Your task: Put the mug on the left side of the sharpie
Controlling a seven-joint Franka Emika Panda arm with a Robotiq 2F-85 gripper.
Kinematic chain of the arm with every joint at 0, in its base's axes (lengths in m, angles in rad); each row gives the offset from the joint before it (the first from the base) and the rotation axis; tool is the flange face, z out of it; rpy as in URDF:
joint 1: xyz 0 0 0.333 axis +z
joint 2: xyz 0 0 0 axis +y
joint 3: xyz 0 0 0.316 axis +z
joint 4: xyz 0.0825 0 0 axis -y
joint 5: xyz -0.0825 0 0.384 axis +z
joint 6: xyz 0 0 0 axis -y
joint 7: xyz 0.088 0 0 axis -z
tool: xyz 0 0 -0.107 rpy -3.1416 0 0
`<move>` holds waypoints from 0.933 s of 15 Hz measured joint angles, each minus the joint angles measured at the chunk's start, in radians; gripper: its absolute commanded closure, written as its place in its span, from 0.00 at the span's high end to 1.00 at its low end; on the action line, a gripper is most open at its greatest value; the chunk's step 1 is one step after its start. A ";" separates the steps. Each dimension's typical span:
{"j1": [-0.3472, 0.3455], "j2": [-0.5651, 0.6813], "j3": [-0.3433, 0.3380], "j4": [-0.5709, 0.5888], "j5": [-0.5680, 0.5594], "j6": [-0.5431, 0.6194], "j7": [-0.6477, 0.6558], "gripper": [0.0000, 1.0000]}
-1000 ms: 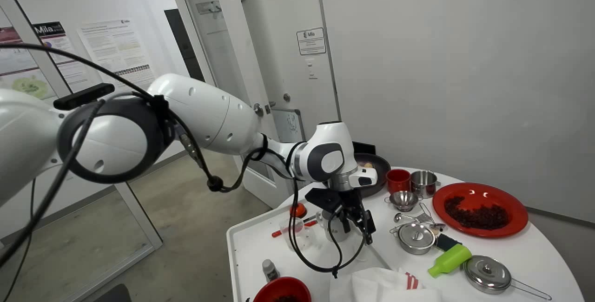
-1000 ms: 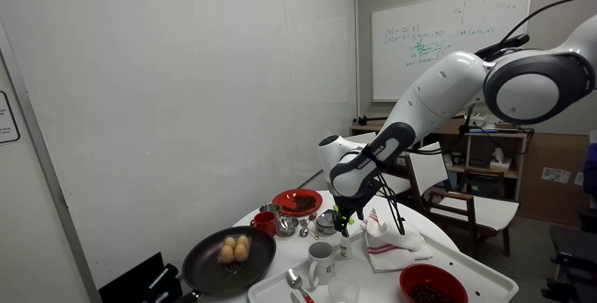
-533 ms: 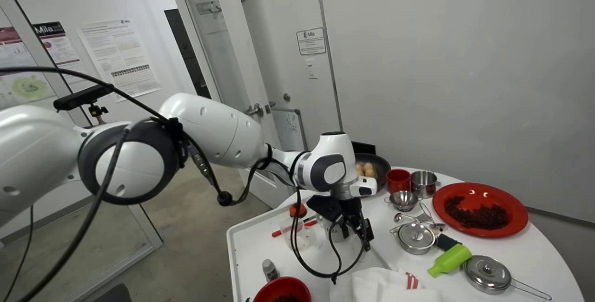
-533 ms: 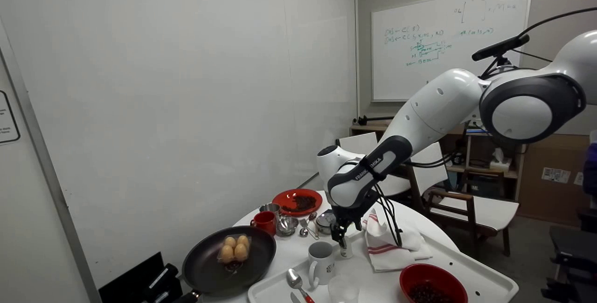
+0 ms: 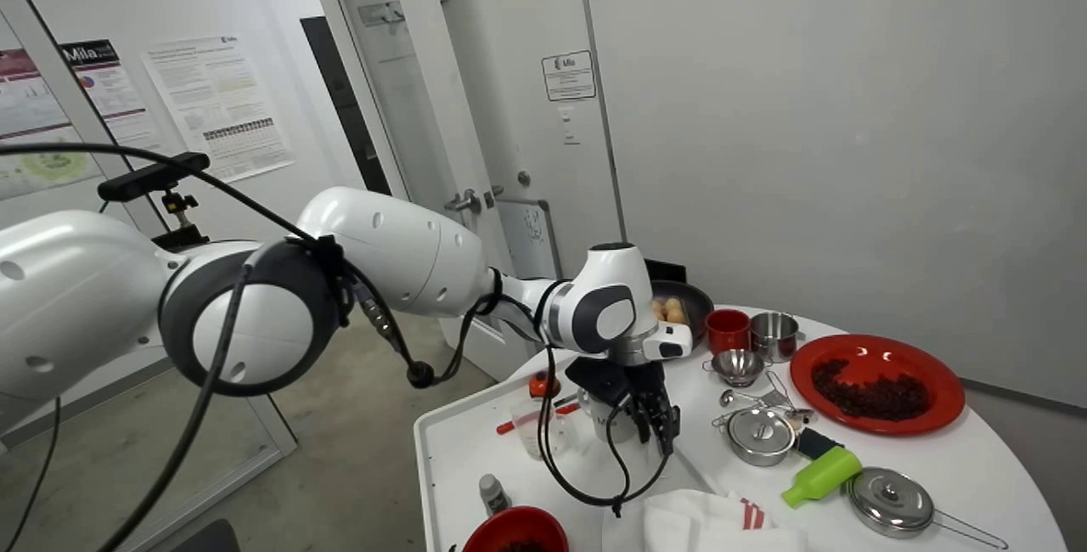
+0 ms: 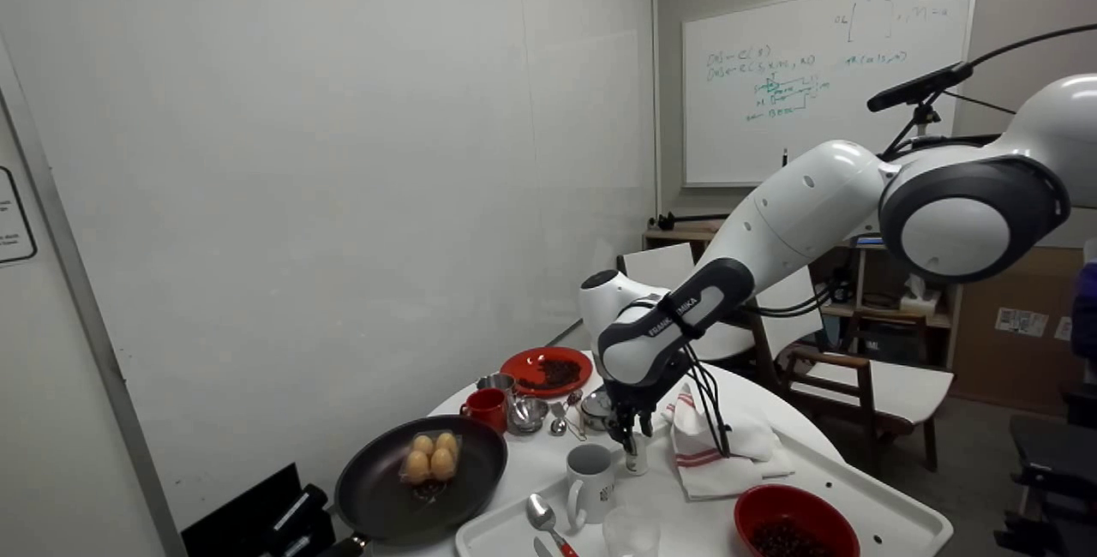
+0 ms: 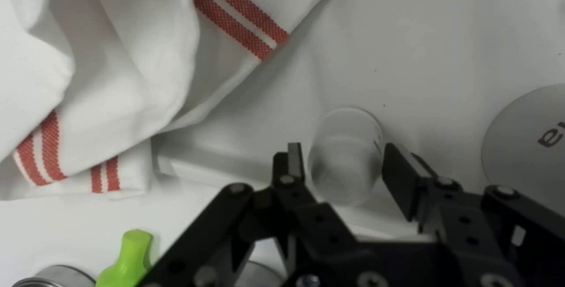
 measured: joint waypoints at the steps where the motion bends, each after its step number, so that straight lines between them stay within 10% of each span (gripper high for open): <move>1: -0.001 0.003 0.000 0.006 0.000 0.000 0.000 0.15; 14: -0.006 -0.094 0.049 -0.002 -0.002 0.004 -0.070 0.13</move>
